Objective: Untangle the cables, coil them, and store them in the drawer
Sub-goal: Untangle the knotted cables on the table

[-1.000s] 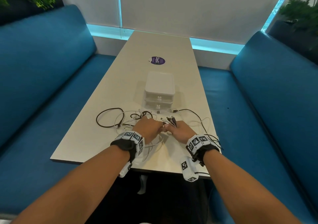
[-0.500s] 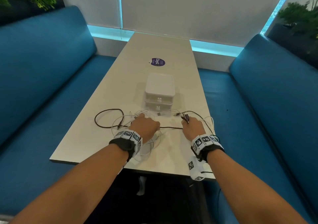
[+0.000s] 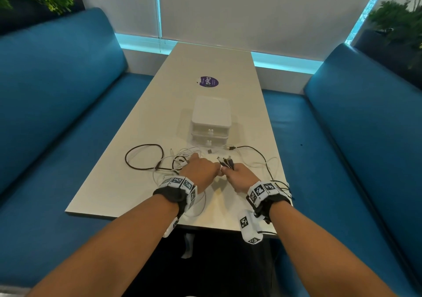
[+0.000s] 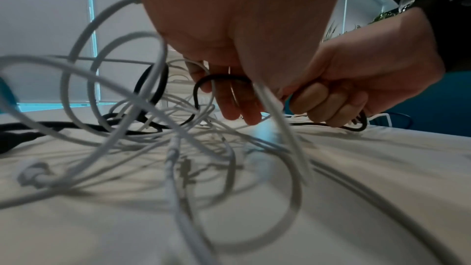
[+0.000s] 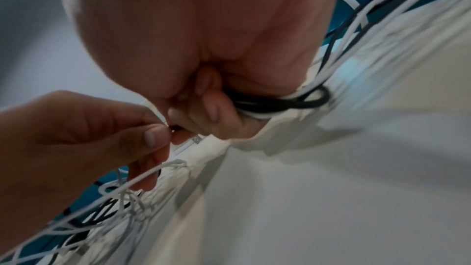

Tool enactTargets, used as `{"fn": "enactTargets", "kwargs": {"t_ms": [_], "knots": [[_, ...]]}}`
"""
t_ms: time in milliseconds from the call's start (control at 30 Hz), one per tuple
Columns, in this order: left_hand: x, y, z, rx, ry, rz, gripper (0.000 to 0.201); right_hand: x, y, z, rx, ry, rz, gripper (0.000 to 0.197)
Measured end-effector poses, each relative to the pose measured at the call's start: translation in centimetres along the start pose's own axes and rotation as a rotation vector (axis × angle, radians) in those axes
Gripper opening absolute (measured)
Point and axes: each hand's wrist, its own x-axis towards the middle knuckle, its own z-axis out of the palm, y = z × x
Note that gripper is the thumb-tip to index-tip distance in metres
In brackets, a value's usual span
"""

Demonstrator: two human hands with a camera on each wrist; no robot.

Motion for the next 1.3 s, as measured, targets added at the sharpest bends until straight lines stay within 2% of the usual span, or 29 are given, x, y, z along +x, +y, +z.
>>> {"fn": "enactTargets", "kwargs": {"t_ms": [167,367,467,600,733,833,900,1000,1067,1133,1200,1300], "knots": [[-0.5,-1.0,0.4,0.086,0.022,0.049,0.022,-0.3,0.6,-0.9,-0.157,0.031,-0.003,0.036],[-2.0,-4.9,1.0,0.075,0.019,-0.058,0.023,0.2,3.8,-3.9,-0.163,0.269,0.159,0.038],[-1.9,-4.1,0.8,0.065,0.008,-0.052,0.024,0.4,2.8,-4.0,-0.158,0.375,0.135,0.034],[-1.1,-2.8,1.1,-0.020,-0.043,-0.108,0.034,0.4,1.2,-3.1,-0.113,0.463,0.043,0.030],[-1.4,-2.0,0.6,-0.011,-0.034,-0.138,0.033,0.3,0.1,-2.5,0.095,0.441,-0.058,0.029],[-1.4,-1.9,0.4,0.022,0.006,-0.148,0.029,0.3,-0.7,-2.2,0.218,0.368,-0.044,0.026],[-1.3,-1.8,0.6,0.021,-0.005,-0.175,0.025,0.5,-0.9,-2.1,0.184,0.343,-0.043,0.025],[-1.1,-1.7,0.7,0.047,-0.012,-0.238,0.020,0.2,-1.3,-2.3,0.136,0.448,-0.066,0.024],[-1.1,-1.6,0.6,0.041,0.004,-0.286,0.020,-0.2,-1.6,-2.2,0.285,0.449,-0.058,0.022],[-1.2,-1.3,0.5,0.039,-0.006,-0.299,0.019,-0.4,-1.7,-1.9,0.383,0.376,-0.056,0.023],[-1.2,-0.8,0.2,0.061,0.003,-0.281,0.020,-0.5,-1.5,-1.4,0.315,0.285,-0.096,0.026],[-1.1,0.0,0.1,0.069,0.008,-0.187,0.021,-0.5,-1.2,-0.3,0.034,0.181,-0.184,0.029]]}}
